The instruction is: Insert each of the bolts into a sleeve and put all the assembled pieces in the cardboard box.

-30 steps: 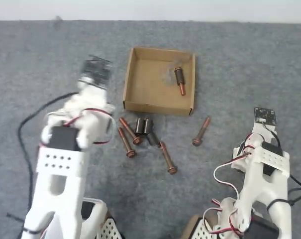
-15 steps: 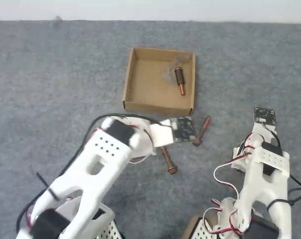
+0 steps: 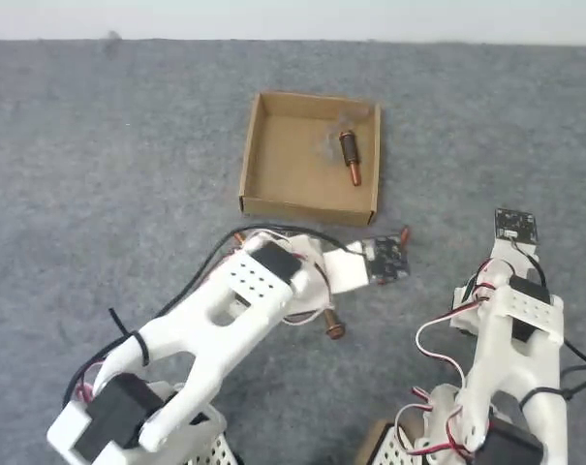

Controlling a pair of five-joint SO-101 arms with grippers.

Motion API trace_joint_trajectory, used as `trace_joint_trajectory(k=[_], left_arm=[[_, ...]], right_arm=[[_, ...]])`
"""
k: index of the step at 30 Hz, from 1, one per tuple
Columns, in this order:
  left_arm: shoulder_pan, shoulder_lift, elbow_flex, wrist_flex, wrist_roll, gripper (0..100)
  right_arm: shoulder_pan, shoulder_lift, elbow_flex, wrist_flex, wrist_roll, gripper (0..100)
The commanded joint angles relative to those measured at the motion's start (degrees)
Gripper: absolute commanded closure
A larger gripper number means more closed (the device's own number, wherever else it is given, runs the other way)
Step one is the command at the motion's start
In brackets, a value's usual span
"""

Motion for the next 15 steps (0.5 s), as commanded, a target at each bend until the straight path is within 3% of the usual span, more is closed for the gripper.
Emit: trace_joint_trajectory(k=[1,7,15], left_arm=[[3.6,-1.67,-0.4,1.93,3.34,99],[4.31,-1.23,0.75,2.11,22.15,99],[4.4,-1.14,7.52,-0.97,23.91,99]], right_arm=[[0.22,-2.77,-0.09,-0.57,1.23,99.1],[0.22,-2.77,-0.09,-0.57,1.14,99.1],[0.22,-2.77,-0.09,-0.48,0.97,99.1]])
